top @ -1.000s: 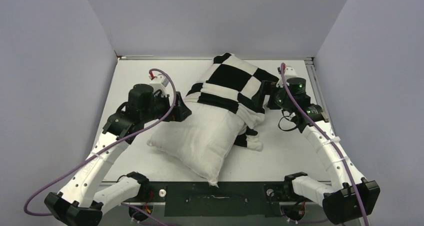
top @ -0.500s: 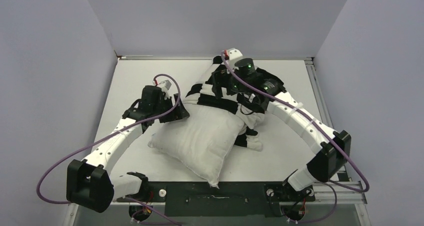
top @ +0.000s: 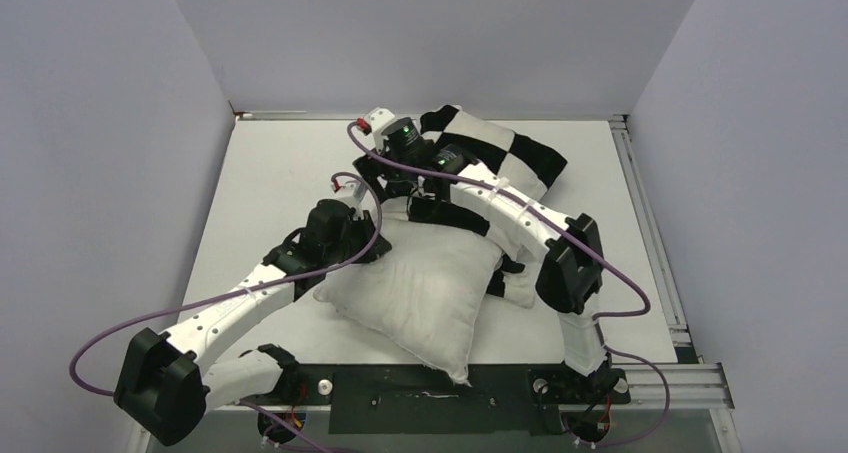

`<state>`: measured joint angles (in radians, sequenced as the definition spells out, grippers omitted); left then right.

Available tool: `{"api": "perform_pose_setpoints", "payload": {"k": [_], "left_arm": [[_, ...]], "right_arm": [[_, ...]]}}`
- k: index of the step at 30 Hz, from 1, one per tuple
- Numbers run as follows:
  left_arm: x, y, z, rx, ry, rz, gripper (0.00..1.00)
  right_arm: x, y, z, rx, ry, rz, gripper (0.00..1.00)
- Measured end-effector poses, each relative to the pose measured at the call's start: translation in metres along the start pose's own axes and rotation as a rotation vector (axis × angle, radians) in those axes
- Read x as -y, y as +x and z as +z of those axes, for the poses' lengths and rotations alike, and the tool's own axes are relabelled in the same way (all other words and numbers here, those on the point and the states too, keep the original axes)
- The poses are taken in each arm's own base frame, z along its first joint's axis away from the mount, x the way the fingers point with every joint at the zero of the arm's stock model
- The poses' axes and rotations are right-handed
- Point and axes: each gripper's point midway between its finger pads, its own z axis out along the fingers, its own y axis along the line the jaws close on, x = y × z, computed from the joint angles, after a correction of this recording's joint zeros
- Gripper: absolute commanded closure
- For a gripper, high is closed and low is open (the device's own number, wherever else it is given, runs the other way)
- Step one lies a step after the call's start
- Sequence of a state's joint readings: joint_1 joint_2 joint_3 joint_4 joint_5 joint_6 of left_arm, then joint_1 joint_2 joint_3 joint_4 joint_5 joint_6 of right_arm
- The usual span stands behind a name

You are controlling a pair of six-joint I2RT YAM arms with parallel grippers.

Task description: Remove the pillowcase from the pillow

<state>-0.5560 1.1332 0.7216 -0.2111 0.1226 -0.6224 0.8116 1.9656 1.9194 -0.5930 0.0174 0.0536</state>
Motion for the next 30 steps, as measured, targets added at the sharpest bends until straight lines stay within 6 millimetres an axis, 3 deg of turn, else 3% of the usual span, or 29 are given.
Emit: {"api": "perform_pose_setpoints", "payload": {"k": [5,7,9,15,16,20,24,30], "left_arm": [[0.007,0.006,-0.009,0.045,-0.007,0.045,1.00],[0.006,0.009,-0.012,0.057,-0.012,0.052,1.00],[0.002,0.010,-0.015,0.077,-0.023,0.049,1.00],[-0.001,0.007,-0.029,0.110,-0.038,0.045,1.00],[-0.001,0.006,-0.032,0.113,-0.041,0.046,1.00],[0.003,-0.004,-0.046,0.137,-0.050,0.054,1.00],[0.011,-0.016,-0.065,0.167,-0.047,0.068,1.00],[0.018,-0.032,-0.090,0.219,-0.038,0.085,1.00]], "right_arm": [[-0.012,0.035,0.031,-0.116,0.013,-0.089,0.00],[-0.010,0.053,0.039,-0.174,0.028,-0.118,0.11],[-0.006,0.063,0.044,-0.207,0.042,-0.142,0.32],[0.010,0.063,0.042,-0.214,0.115,-0.161,0.90],[0.013,0.064,0.041,-0.217,0.123,-0.156,0.94],[0.028,0.062,0.034,-0.218,0.151,-0.103,0.95],[0.065,0.049,0.011,-0.187,0.207,-0.009,0.95],[0.169,0.041,-0.049,-0.140,0.380,0.217,0.95]]}}
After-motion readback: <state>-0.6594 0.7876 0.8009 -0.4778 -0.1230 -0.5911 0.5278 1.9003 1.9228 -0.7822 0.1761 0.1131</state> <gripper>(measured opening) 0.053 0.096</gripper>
